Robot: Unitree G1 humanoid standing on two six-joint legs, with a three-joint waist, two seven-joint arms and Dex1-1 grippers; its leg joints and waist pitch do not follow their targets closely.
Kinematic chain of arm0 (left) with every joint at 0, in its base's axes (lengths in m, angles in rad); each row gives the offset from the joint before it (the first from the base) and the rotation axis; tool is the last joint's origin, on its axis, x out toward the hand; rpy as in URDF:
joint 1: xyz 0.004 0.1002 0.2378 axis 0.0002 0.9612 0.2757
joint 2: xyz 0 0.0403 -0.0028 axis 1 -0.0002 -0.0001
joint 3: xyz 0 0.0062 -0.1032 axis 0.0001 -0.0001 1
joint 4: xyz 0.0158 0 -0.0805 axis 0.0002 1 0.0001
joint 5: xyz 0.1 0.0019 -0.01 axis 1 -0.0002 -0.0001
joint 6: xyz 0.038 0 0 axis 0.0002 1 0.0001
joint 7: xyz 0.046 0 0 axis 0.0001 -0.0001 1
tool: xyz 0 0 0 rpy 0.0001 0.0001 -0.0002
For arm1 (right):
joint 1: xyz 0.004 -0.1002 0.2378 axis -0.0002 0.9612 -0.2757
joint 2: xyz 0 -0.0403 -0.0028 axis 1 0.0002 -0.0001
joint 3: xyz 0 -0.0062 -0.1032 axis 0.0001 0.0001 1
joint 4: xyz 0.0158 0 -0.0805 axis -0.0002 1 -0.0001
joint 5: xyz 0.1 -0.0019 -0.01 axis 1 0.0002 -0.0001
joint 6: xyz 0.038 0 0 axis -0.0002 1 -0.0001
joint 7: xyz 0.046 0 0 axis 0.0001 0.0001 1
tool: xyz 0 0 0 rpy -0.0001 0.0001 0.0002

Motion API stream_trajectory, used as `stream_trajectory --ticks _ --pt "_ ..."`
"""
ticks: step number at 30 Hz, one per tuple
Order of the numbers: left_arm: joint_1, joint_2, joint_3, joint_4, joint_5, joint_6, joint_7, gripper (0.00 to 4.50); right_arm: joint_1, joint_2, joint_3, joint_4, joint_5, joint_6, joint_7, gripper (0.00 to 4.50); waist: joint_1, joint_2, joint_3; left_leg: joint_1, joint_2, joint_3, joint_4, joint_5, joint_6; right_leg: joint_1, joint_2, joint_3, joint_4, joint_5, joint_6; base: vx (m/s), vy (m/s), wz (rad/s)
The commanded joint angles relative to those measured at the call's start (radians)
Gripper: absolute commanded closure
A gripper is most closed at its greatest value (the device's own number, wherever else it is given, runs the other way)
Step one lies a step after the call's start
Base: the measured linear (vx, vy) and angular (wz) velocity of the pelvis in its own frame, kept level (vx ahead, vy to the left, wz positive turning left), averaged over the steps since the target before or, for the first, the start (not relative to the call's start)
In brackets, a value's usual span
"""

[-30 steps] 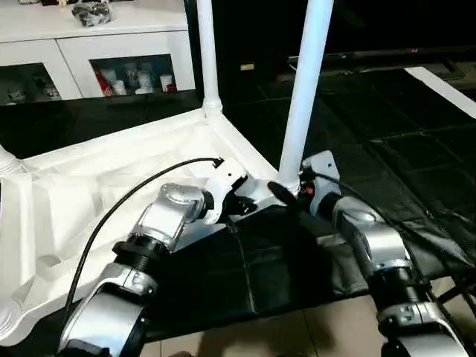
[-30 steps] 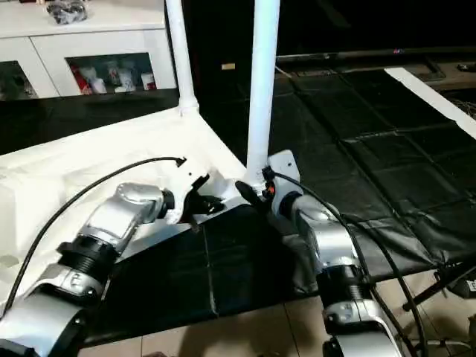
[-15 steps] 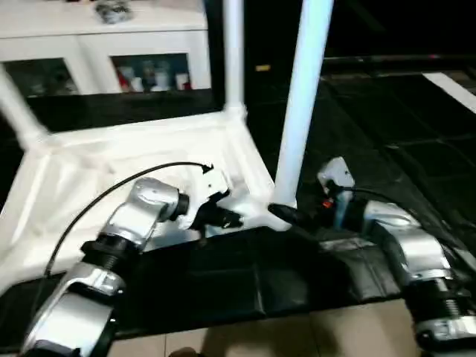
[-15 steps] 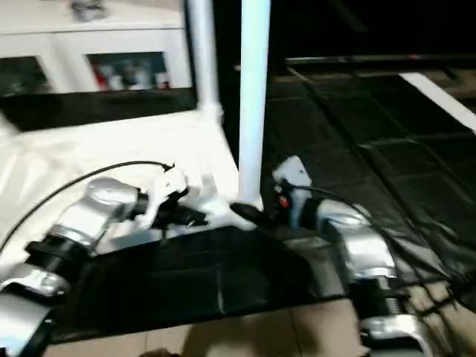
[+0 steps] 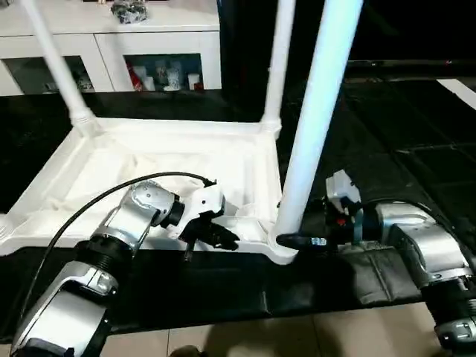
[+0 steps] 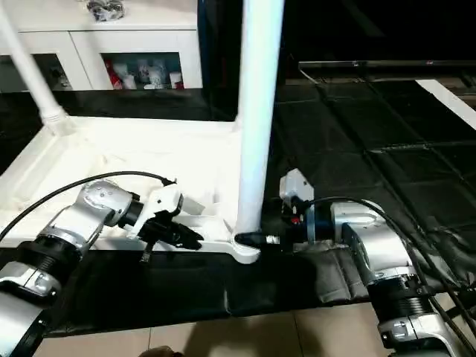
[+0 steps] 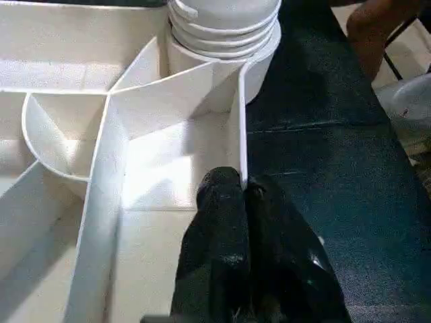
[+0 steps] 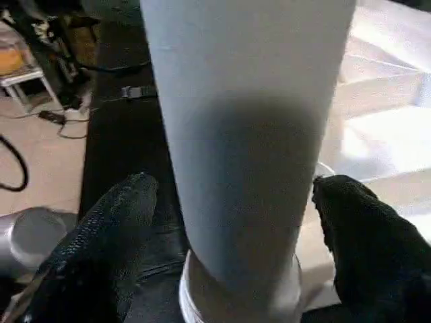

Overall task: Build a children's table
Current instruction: Rotate leg to tighten

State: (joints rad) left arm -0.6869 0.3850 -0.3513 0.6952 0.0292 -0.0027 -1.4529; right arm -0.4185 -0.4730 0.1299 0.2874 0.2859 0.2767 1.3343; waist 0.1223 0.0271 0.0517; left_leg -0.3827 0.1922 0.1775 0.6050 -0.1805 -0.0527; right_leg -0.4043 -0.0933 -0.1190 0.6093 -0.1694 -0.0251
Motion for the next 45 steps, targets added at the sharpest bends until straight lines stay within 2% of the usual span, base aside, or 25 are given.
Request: stream_trajectory --ticks 1,8,18,29,32,34,37,38,39,40,41,42,43,44,45 --pt "-0.029 -0.007 -0.021 -0.003 0.002 -0.024 -0.03 4.5 0.0 -0.011 0.01 0.001 0.006 -0.005 0.018 1.02 -0.003 -0.008 -0.075 0.021 0.049 -0.012 -0.068 -0.189 0.055 0.056 -0.072 0.061 -0.078 -0.256 -0.193 0.0 0.0 0.0" --pt "-0.037 -0.011 -0.016 0.025 0.011 -0.051 -0.021 4.5 -0.003 -0.02 0.035 0.024 -0.011 -0.011 0.032 1.65 -0.002 -0.009 -0.074 0.018 0.048 -0.013 -0.068 -0.182 0.056 0.057 -0.072 0.06 -0.078 -0.258 -0.189 0.0 0.0 0.0" --pt "-0.043 -0.015 -0.019 0.053 0.023 -0.075 -0.006 4.5 -0.005 -0.017 0.048 0.042 -0.014 -0.012 0.037 2.4 0.007 -0.007 -0.076 0.02 0.05 -0.013 -0.067 -0.18 0.055 0.056 -0.073 0.06 -0.077 -0.247 -0.191 0.0 0.0 0.0" --pt "-0.048 -0.033 -0.004 0.077 0.023 -0.062 0.04 4.5 0.02 0.001 0.05 0.02 -0.01 -0.016 0.019 2.52 0.011 -0.007 -0.075 0.02 0.049 -0.013 -0.068 -0.193 0.049 0.056 -0.073 0.06 -0.08 -0.27 -0.182 0.0 0.0 0.0" --pt "-0.052 -0.063 0.026 0.083 0.007 -0.01 0.103 4.5 0.045 0.035 0.038 0.0 -0.018 -0.024 -0.055 2.52 0.01 -0.009 -0.07 0.024 0.05 -0.012 -0.071 -0.214 0.042 0.053 -0.075 0.061 -0.087 -0.312 -0.175 0.0 0.0 0.0" --pt "-0.053 -0.077 0.041 0.08 -0.004 0.018 0.133 4.5 0.059 0.056 0.031 -0.008 -0.033 -0.048 -0.106 2.52 0.007 -0.009 -0.066 0.027 0.047 -0.016 -0.075 -0.247 0.026 0.054 -0.075 0.058 -0.093 -0.374 -0.158 0.0 0.0 0.0" --pt "-0.055 -0.109 0.067 0.061 -0.017 0.084 0.206 4.5 0.067 0.115 0.019 -0.002 -0.077 -0.016 -0.266 2.54 -0.009 -0.01 -0.056 0.036 0.042 -0.02 -0.08 -0.315 0.002 0.049 -0.076 0.053 -0.114 -0.524 -0.106 0.0 0.0 0.0" --pt "-0.058 -0.127 0.084 0.05 -0.031 0.124 0.236 4.5 0.061 0.146 0.009 0.008 -0.086 0.005 -0.332 2.54 -0.012 -0.01 -0.056 0.039 0.039 -0.021 -0.079 -0.327 -0.002 0.048 -0.077 0.05 -0.118 -0.546 -0.1 0.0 0.0 0.0" --pt "-0.063 -0.144 0.099 0.04 -0.044 0.156 0.263 4.5 0.053 0.173 0.001 0.02 -0.092 0.019 -0.382 2.55 -0.025 -0.005 -0.056 0.04 0.039 -0.022 -0.08 -0.337 -0.01 0.047 -0.076 0.05 -0.121 -0.56 -0.096 0.0 0.0 0.0" --pt "-0.071 -0.163 0.115 0.033 -0.055 0.189 0.293 4.5 0.036 0.209 -0.012 0.04 -0.09 0.029 -0.435 2.55 -0.028 -0.005 -0.056 0.04 0.038 -0.025 -0.079 -0.343 -0.012 0.047 -0.077 0.047 -0.122 -0.566 -0.094 0.0 0.0 0.0" --pt "-0.076 -0.174 0.124 0.03 -0.061 0.208 0.309 4.5 0.025 0.23 -0.021 0.052 -0.087 0.036 -0.464 2.55 -0.04 -0.006 -0.056 0.038 0.037 -0.027 -0.081 -0.353 -0.013 0.049 -0.075 0.043 -0.124 -0.569 -0.089 0.0 0.0 0.0" --pt "-0.086 -0.193 0.135 0.028 -0.065 0.231 0.339 4.5 -0.003 0.267 -0.037 0.085 -0.087 0.041 -0.523 2.56 -0.053 -0.002 -0.057 0.033 0.037 -0.03 -0.082 -0.359 -0.015 0.053 -0.076 0.041 -0.123 -0.56 -0.092 0.0 0.0 0.0" --pt "-0.093 -0.205 0.142 0.027 -0.068 0.247 0.358 4.5 -0.022 0.291 -0.048 0.108 -0.088 0.044 -0.562 2.56 -0.063 0.0 -0.06 0.029 0.038 -0.033 -0.084 -0.358 -0.013 0.058 -0.074 0.038 -0.123 -0.536 -0.092 0.0 0.0 0.0" --pt "-0.105 -0.222 0.153 0.034 -0.07 0.266 0.392 4.5 -0.05 0.318 -0.056 0.138 -0.09 0.047 -0.608 2.56 -0.068 -0.004 -0.063 0.027 0.039 -0.034 -0.085 -0.349 -0.011 0.059 -0.074 0.04 -0.12 -0.508 -0.099 0.0 0.0 0.0" --pt "-0.118 -0.239 0.163 0.045 -0.07 0.278 0.43 4.5 -0.078 0.342 -0.057 0.168 -0.098 0.047 -0.647 2.56 -0.076 -0.002 -0.062 0.022 0.039 -0.034 -0.086 -0.336 -0.007 0.061 -0.074 0.042 -0.116 -0.463 -0.116 0.0 0.0 0.0"
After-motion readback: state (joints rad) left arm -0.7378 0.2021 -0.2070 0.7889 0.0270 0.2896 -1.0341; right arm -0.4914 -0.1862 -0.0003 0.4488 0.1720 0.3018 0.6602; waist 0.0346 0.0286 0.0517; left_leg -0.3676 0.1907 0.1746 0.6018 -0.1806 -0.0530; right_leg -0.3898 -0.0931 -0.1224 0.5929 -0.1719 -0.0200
